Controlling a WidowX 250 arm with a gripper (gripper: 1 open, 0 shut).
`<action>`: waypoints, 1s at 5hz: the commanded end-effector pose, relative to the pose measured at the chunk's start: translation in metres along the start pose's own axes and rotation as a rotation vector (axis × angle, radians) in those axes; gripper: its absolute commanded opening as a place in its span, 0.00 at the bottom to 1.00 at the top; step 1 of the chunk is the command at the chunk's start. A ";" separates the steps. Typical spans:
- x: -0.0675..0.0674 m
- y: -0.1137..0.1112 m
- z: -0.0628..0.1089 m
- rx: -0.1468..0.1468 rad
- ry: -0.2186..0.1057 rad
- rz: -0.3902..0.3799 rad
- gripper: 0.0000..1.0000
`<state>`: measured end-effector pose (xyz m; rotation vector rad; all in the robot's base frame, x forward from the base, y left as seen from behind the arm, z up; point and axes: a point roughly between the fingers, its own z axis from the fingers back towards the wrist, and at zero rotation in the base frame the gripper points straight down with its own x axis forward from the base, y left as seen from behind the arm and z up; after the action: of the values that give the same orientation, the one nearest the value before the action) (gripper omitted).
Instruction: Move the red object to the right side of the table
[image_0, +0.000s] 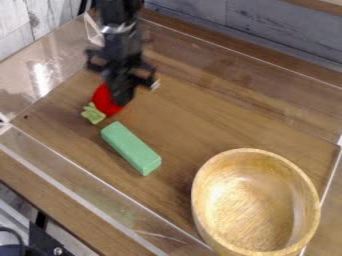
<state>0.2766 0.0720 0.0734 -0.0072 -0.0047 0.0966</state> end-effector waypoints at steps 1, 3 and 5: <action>0.014 -0.043 0.022 -0.004 -0.072 -0.004 0.00; 0.024 -0.045 0.047 0.015 -0.088 -0.067 1.00; 0.003 -0.023 0.022 0.037 -0.073 -0.012 1.00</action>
<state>0.2784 0.0475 0.0814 0.0253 -0.0220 0.0855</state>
